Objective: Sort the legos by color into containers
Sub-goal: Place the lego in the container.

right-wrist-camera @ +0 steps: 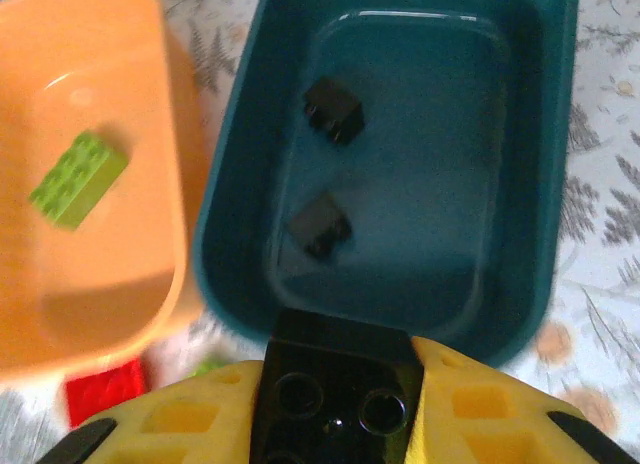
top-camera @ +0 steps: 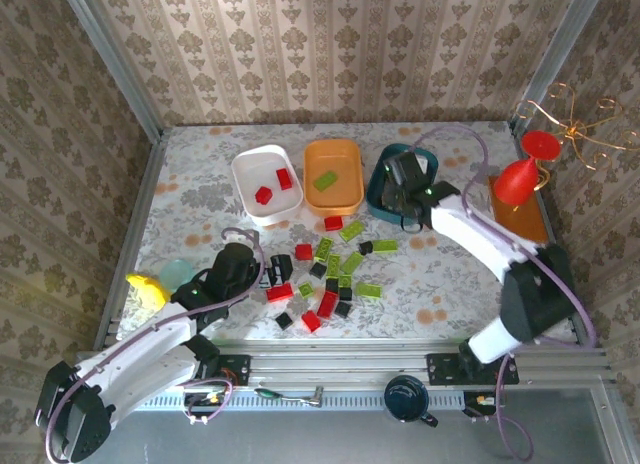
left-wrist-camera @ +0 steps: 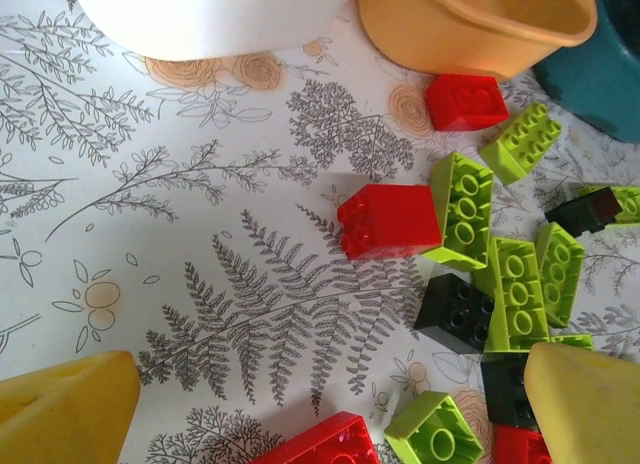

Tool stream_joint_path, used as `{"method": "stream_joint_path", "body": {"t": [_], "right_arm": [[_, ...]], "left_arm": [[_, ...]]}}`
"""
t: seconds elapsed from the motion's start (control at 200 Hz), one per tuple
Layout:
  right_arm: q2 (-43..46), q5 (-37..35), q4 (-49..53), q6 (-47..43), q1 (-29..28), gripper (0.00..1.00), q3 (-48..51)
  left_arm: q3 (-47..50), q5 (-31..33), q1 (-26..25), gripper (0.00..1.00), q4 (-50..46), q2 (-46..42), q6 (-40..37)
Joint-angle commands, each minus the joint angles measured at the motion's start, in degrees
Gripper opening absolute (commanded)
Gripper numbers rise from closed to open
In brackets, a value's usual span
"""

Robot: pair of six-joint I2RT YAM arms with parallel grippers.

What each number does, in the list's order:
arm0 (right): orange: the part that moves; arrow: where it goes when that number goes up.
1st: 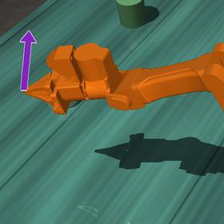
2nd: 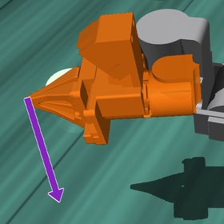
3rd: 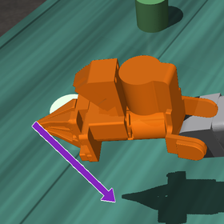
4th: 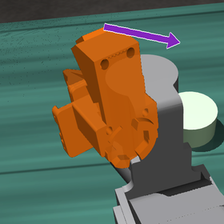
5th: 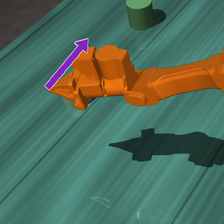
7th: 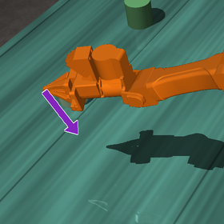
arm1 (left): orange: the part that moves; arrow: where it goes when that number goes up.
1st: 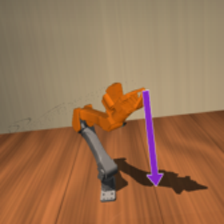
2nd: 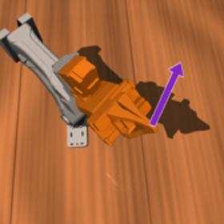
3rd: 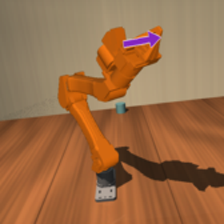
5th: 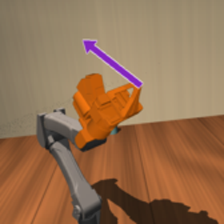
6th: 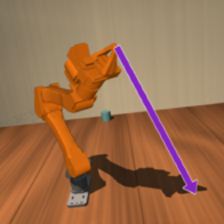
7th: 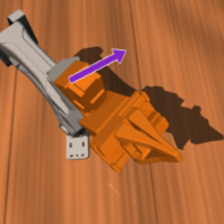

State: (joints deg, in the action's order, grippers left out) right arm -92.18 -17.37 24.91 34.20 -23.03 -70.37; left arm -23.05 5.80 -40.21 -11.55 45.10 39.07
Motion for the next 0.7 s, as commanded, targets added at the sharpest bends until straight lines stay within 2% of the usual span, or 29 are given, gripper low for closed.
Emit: {"method": "stream_joint_path", "body": {"t": [0.0,0.12,0.225,0.275,0.34,0.385,0.44,0.545,0.695], "right_arm": [[-8.89,1.59,2.77,-2.35,3.12,0.27,-7.19],[-17.38,1.1,7.52,-2.74,5.23,0.28,-15.5],[-21.23,2.35,8.9,-1.99,6.57,0.32,-18.73],[-22.09,2.96,9.09,-1.77,6.85,0.38,-19.61],[-22.44,4.31,8.79,-2.09,6.94,0.54,-20.48],[-21.91,5.03,8.47,-2.29,6.78,0.63,-20.72],[-20.6,5.24,8.08,-2.59,6.37,0.67,-20.51],[-16.24,4.64,6.84,-3.08,4.34,0.7,-18.03],[-6.17,3.24,-0.28,-2.89,-1.72,0.71,-7.09]], "left_arm": [[-2.01,-0.44,-0.28,1.0,-1.91,-1.7,1.27],[-1.76,-0.39,-0.47,1.0,-3.59,-2.89,1.36],[-1.47,-0.12,-0.46,1.0,-5.13,-4.17,1.36],[-1.39,0.0,-0.42,1.0,-5.82,-4.7,1.28],[-1.52,-0.11,-0.51,1.0,-6.71,-5.17,1.03],[-1.64,-0.26,-0.5,1.0,-7.19,-5.2,0.75],[-1.99,-0.35,-0.56,1.0,-7.86,-5.11,0.59],[-2.73,-0.07,-0.64,1.0,-9.49,-4.85,-0.21],[-6.05,2.13,-0.83,1.0,-13.51,-5.1,-2.44]]}}
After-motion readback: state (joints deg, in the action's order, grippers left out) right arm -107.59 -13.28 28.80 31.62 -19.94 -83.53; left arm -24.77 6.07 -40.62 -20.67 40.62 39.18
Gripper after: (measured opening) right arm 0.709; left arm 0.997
